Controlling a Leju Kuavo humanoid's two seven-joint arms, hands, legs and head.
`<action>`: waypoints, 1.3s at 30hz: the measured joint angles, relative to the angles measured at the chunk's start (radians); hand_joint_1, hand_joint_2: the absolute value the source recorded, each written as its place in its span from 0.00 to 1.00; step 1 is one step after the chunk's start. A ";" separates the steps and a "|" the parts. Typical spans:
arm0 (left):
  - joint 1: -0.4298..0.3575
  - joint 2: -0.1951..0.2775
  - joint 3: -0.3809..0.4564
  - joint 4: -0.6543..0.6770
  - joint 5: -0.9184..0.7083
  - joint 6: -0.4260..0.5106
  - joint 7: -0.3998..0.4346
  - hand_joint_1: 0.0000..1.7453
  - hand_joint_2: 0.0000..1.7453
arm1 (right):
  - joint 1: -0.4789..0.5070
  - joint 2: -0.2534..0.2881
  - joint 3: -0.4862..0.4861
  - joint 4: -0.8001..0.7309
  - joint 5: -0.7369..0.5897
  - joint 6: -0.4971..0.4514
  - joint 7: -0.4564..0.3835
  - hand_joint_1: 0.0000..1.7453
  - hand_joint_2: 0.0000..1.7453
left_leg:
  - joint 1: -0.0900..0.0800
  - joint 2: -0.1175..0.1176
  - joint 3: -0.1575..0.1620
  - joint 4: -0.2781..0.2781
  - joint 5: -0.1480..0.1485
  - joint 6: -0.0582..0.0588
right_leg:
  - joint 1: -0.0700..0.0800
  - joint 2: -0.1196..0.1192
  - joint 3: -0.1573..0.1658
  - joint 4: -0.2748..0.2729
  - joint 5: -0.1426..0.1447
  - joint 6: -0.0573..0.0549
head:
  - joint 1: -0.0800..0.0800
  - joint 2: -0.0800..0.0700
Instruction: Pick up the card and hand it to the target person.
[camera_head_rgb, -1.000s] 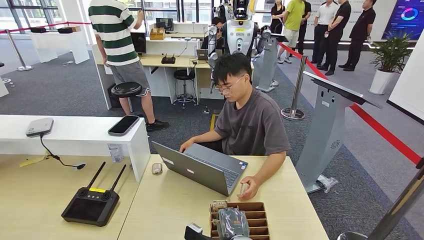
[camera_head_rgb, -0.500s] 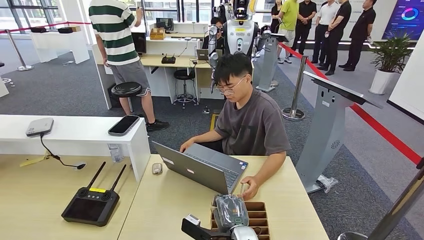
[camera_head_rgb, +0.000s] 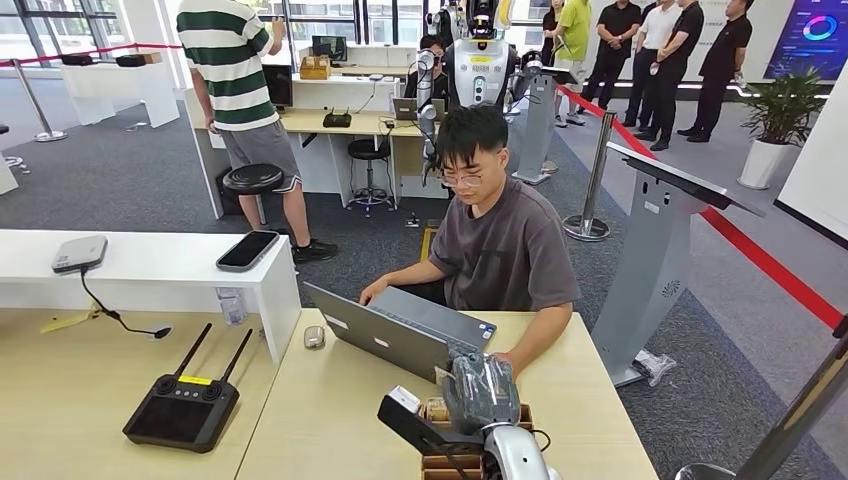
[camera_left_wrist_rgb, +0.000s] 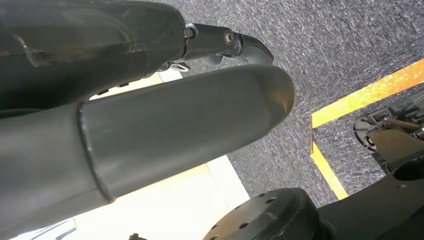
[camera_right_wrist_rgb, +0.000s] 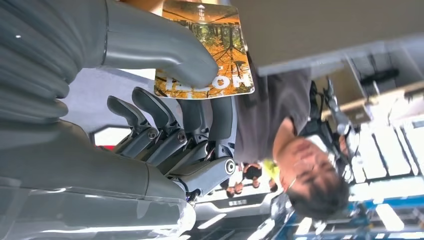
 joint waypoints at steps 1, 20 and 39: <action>0.001 0.000 0.000 0.000 0.000 0.000 0.000 0.00 0.00 | 0.000 -0.003 -0.008 -0.009 -0.003 -0.013 0.001 0.95 1.00 | 0.000 0.000 0.000 0.000 0.000 0.000 | 0.000 0.000 0.000 0.000 0.000 0.000 | 0.000 0.000; -0.002 -0.011 0.000 0.000 -0.020 -0.009 0.000 0.00 0.00 | -0.083 -0.008 -0.078 0.092 0.024 -0.225 -0.071 0.97 1.00 | 0.000 -0.001 0.000 0.000 0.000 0.000 | 0.000 0.000 0.001 0.000 0.000 0.000 | 0.000 0.000; -0.008 -0.032 0.000 0.000 -0.010 -0.004 0.008 0.00 0.00 | -0.135 0.103 -0.211 0.498 -0.299 -0.292 -0.146 0.97 1.00 | 0.000 -0.001 -0.001 0.000 0.000 0.000 | 0.000 0.000 0.000 0.000 0.000 0.000 | 0.000 0.000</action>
